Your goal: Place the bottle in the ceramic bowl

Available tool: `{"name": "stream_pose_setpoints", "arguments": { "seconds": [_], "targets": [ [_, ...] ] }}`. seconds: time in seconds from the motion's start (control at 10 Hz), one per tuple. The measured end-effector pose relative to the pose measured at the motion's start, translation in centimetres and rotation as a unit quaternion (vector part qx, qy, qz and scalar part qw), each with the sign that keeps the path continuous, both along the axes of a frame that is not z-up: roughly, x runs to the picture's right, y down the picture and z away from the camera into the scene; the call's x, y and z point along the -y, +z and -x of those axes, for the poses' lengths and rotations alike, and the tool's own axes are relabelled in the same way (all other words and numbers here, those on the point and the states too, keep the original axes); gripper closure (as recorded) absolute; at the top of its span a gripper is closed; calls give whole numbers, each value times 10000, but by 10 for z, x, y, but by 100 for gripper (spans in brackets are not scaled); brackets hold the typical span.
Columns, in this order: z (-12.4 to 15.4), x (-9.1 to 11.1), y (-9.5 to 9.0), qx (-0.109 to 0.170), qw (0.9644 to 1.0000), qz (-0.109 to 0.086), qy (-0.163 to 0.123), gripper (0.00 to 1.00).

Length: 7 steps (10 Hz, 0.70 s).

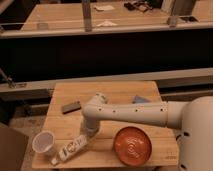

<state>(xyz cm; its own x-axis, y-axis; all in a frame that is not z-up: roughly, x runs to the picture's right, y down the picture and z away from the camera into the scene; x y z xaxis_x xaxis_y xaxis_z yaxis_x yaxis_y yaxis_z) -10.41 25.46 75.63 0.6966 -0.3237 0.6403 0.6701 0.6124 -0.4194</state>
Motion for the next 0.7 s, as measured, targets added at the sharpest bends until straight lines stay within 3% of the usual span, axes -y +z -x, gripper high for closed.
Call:
{"name": "stream_pose_setpoints", "arguments": {
  "seconds": [0.2, 0.4, 0.7],
  "targets": [
    [1, -9, 10, 29, 10000, 5, -10, 89],
    [1, -12, 16, 45, 10000, -44, -17, 97],
    [1, 11, -6, 81, 9999, -94, -46, 97]
  ]
}}
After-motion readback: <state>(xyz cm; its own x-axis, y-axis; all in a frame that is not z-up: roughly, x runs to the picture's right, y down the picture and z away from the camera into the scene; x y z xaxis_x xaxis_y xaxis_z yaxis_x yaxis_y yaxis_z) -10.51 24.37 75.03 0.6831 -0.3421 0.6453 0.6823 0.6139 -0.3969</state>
